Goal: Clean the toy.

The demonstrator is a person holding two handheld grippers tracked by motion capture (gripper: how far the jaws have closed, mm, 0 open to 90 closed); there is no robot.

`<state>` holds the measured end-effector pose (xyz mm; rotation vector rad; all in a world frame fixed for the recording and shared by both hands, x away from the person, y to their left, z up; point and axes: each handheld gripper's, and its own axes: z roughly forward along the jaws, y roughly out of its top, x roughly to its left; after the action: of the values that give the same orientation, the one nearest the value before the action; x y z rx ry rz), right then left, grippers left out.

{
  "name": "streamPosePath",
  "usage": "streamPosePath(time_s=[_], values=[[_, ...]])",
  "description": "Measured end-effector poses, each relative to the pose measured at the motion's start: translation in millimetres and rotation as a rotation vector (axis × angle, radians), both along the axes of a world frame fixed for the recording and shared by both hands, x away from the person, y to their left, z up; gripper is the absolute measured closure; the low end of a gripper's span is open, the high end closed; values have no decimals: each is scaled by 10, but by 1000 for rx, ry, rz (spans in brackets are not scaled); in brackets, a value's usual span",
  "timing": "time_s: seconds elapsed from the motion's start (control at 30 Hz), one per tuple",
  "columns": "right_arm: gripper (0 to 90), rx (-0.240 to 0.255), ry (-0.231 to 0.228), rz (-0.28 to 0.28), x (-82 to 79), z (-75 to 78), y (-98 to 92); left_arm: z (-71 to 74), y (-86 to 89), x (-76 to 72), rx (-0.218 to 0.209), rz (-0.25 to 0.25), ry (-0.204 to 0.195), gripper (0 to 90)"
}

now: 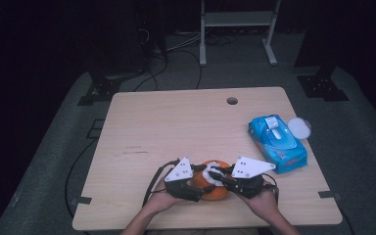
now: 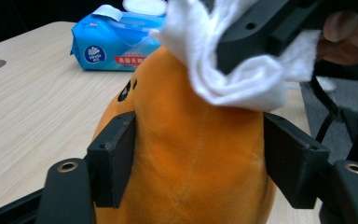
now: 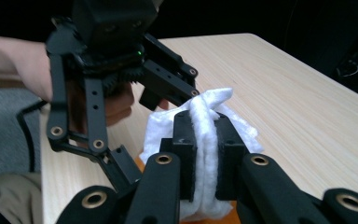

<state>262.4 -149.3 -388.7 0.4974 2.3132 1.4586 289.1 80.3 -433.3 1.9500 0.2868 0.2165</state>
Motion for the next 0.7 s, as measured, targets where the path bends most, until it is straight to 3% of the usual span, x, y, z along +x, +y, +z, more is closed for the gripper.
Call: streamPosePath(time_s=[0.17, 0.23, 0.3, 0.4, 0.5, 0.57, 0.7], values=[[810, 49, 26, -93, 124, 13, -286, -11, 45, -11, -15, -24, -4, 301], [810, 52, 54, -109, 169, -19, -371, 4, 51, 13, -49, -23, 3, 214], [810, 63, 72, -99, 172, -34, -377, -1, 11, 49, -43, -17, 44, 163], [810, 61, 71, -55, 122, 0, -284, -30, -38, -5, -29, -40, 12, 211], [810, 38, 72, -11, 78, 5, -161, -22, -81, -71, 22, -65, -39, 233], [809, 21, 72, -2, 85, -9, -144, -30, -63, -74, 17, -66, -41, 243], [809, 41, 107, -22, 171, -25, -266, -29, -24, -44, 2, -60, -30, 249]])
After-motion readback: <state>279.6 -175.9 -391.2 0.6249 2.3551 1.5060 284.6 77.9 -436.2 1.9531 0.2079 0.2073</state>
